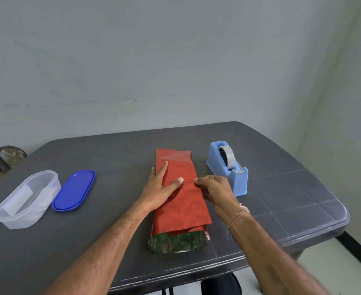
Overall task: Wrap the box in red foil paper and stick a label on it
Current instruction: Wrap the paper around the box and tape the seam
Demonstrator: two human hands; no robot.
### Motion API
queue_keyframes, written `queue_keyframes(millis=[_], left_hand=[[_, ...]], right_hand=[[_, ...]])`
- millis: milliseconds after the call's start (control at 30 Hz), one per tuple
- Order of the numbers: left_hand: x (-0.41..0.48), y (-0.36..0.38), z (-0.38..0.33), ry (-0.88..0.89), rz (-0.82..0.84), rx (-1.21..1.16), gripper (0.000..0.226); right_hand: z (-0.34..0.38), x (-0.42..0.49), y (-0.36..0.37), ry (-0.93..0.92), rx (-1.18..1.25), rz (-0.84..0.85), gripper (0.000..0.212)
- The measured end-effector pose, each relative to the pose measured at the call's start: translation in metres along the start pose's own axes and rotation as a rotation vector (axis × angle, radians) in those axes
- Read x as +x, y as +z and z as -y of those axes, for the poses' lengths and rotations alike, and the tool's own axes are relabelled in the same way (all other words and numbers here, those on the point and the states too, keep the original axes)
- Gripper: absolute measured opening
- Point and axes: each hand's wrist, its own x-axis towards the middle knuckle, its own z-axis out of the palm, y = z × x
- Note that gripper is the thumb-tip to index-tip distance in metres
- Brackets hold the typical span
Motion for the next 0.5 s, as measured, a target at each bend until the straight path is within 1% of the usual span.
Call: queue_keyframes(millis=[100,200,367,500], left_hand=[[-0.0006,-0.0002,-0.0004,0.002,-0.001,0.018,0.093],[-0.0011,-0.0011,-0.0017,0.002,-0.011,0.048,0.093],[-0.0005,-0.001,-0.0008,0.094,-0.046,0.258,0.082],[-0.0021,-0.0005,-0.0039,0.094,-0.017,0.244,0.076]], right_hand=[[-0.0033,-0.0009,-0.0013,0.028,0.022,0.011,0.016],[-0.0028,-0.0021,-0.0018,0.02,-0.006,0.025,0.015],[-0.0026,-0.005,-0.0026,0.005,-0.016,0.064,0.017],[-0.0088,-0.0055,-0.0044,0.03,-0.014,0.086,0.018]])
